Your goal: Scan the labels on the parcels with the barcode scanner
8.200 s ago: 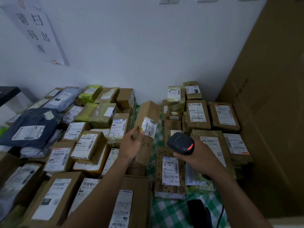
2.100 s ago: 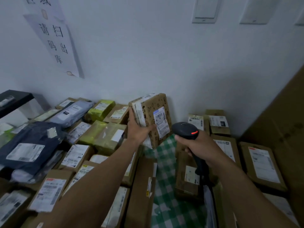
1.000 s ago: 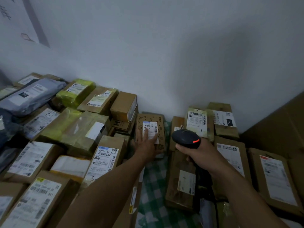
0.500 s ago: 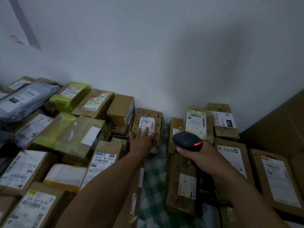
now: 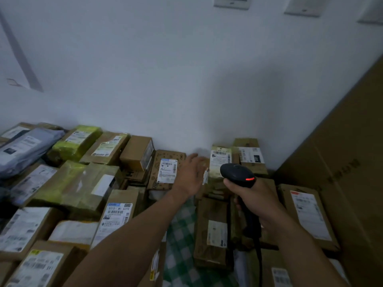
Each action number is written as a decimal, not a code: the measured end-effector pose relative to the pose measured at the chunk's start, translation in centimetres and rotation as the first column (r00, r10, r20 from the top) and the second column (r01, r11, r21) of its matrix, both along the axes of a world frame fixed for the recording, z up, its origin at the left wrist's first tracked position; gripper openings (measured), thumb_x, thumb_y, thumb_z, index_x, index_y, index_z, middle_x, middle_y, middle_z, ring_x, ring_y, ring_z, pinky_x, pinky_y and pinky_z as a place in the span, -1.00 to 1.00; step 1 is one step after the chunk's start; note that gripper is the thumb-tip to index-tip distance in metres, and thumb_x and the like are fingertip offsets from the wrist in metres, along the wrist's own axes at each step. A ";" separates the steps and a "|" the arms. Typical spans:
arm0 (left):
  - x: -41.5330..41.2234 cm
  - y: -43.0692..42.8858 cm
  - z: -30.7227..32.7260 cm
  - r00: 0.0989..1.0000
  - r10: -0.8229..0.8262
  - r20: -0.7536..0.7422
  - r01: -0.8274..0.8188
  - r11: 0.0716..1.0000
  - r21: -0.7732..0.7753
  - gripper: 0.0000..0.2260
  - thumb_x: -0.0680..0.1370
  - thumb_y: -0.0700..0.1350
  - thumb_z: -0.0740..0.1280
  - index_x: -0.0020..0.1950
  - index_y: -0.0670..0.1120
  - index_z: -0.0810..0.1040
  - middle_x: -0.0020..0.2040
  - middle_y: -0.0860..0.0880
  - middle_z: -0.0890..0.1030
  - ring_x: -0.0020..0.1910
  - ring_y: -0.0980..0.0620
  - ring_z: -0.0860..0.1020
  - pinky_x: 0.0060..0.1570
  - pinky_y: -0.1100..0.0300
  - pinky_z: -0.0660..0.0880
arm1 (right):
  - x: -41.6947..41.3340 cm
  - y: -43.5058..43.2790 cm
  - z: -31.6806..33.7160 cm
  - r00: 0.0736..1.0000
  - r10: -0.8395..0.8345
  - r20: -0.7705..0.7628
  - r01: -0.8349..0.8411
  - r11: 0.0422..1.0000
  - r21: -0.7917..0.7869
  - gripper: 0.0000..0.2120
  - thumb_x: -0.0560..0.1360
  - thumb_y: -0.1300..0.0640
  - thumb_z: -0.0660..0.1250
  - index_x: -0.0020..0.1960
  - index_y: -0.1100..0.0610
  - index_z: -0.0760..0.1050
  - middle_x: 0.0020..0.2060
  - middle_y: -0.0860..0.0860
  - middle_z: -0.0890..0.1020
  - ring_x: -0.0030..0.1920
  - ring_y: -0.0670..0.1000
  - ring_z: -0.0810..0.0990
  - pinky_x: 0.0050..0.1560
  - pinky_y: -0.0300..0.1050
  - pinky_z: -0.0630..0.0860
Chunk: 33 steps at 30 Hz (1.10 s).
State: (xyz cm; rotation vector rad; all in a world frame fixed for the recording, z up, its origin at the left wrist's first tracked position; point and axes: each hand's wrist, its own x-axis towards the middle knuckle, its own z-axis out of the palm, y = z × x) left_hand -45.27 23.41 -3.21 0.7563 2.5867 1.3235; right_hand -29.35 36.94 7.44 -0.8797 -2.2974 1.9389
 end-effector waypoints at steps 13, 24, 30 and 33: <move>1.7 3.1 -1.7 0.791 -0.186 0.583 -0.003 0.952 0.307 -0.31 0.56 0.07 0.48 0.55 0.27 0.14 0.38 0.05 0.56 0.29 0.06 0.58 0.33 0.00 0.52 | 1.8 2.0 -1.1 0.997 -0.063 0.042 0.063 0.998 -0.003 -0.74 0.52 -0.08 0.52 0.10 0.03 0.64 -0.36 -0.07 0.67 -0.25 0.01 0.65 -0.20 -0.09 0.55; 6.7 -2.7 1.5 0.826 -0.122 0.550 -0.191 0.858 0.477 -0.13 0.54 -0.14 0.52 0.65 0.28 0.07 0.41 0.04 0.56 0.26 0.13 0.60 0.16 0.14 0.62 | 2.1 -1.0 0.5 0.996 -0.078 -0.037 0.078 0.997 0.008 -0.77 0.52 -0.05 0.52 0.10 0.05 0.66 -0.31 -0.08 0.71 -0.19 -0.01 0.69 -0.17 -0.11 0.54; 11.9 -8.6 5.6 0.876 -0.060 0.478 -0.145 0.913 0.380 0.12 0.42 -0.08 0.64 0.56 0.48 -0.16 0.27 0.12 0.57 0.16 0.13 0.64 0.11 0.06 0.65 | 4.2 -5.6 2.7 0.986 -0.007 -0.167 0.019 0.997 0.069 -0.75 0.53 -0.04 0.51 0.17 -0.17 0.56 0.06 -0.18 0.70 0.03 -0.21 0.63 -0.08 -0.22 0.51; 13.4 -10.8 7.0 0.899 -0.047 0.436 -0.138 0.913 0.384 0.13 0.42 -0.01 0.63 0.50 0.57 -0.23 0.34 0.15 0.55 0.19 0.05 0.66 0.17 -0.09 0.63 | 5.7 -7.6 3.8 0.978 0.059 -0.198 -0.039 0.994 0.102 -0.60 0.52 -0.06 0.51 0.32 -0.12 0.52 0.13 -0.17 0.67 0.11 -0.19 0.62 -0.12 -0.29 0.42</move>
